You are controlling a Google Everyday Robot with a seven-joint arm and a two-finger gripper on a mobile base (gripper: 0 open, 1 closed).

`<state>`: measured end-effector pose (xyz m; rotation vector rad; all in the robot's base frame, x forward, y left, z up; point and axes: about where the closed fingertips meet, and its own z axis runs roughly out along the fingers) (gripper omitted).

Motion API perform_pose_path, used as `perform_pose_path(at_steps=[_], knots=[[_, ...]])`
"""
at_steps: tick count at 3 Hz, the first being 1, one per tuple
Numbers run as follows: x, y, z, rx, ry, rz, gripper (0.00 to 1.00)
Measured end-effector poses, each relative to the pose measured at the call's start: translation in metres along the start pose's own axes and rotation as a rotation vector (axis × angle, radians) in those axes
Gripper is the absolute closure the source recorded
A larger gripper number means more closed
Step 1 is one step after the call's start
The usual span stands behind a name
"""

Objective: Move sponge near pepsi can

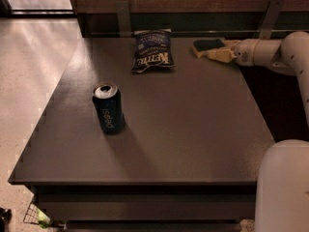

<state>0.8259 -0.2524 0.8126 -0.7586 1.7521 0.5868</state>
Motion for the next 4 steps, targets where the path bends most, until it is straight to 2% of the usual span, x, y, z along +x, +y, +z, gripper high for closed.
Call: perform_pose_path(at_steps=[1, 4], knots=[[0.0, 0.0, 0.0, 0.0, 0.0, 0.0, 0.99], [-0.0018, 0.0001, -0.0005, 0.0, 0.0, 0.0, 1.0]])
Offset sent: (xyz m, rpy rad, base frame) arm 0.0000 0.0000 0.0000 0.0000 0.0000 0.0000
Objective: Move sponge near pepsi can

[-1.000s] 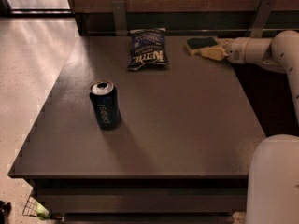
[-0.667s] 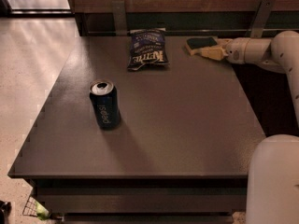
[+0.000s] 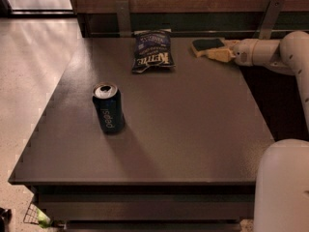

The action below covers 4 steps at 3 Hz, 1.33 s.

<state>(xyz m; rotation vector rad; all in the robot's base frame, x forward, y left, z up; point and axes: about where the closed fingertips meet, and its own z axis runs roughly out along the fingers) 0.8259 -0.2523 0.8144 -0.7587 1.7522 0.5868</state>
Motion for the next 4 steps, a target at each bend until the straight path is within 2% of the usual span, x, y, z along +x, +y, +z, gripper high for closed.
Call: perform_pose_path(at_steps=[4], knots=[[-0.0006, 0.0, -0.0004, 0.0, 0.0, 0.0, 1.0]])
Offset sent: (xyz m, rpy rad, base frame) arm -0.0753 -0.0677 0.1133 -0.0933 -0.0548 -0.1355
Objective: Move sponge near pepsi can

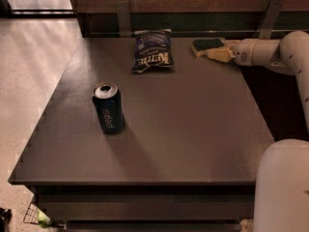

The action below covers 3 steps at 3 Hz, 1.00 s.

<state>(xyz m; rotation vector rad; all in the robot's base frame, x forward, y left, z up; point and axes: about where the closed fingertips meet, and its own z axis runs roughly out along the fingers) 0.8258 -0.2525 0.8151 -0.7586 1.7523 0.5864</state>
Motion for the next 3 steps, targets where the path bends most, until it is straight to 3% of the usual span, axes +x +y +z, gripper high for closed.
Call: perform_pose_path(at_steps=[3], knots=[[-0.0001, 0.0, -0.0002, 0.0, 0.0, 0.0, 1.0]])
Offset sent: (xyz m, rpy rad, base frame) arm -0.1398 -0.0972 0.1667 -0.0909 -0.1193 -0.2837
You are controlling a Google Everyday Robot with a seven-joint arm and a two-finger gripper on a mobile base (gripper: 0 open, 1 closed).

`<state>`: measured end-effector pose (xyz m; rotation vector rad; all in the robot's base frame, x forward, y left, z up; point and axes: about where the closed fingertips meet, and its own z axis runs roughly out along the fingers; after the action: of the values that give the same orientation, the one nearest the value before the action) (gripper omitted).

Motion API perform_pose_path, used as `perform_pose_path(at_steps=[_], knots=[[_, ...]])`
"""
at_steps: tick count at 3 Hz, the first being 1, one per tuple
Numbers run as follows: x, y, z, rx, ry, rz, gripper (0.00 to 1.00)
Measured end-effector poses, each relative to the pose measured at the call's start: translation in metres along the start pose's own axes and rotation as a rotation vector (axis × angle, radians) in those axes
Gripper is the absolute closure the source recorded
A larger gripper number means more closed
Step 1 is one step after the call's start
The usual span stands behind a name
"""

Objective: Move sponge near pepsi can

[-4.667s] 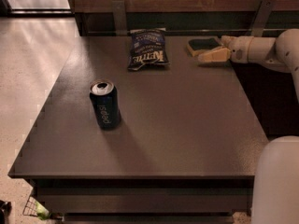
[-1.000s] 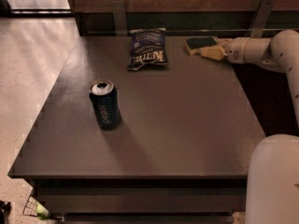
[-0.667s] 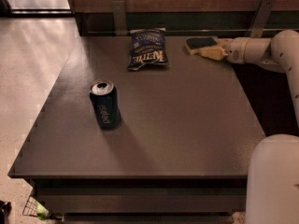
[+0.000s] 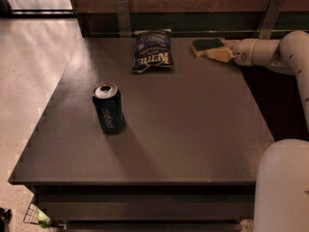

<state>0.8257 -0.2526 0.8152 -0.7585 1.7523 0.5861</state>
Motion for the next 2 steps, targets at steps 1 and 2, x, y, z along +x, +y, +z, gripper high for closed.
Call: perform_pose_path(at_steps=[1, 2], knots=[[-0.0338, 0.0143, -0.0308, 0.041, 0.012, -0.029, 1.0], [-0.0337, 0.0144, -0.0306, 0.041, 0.013, -0.028, 1.0]])
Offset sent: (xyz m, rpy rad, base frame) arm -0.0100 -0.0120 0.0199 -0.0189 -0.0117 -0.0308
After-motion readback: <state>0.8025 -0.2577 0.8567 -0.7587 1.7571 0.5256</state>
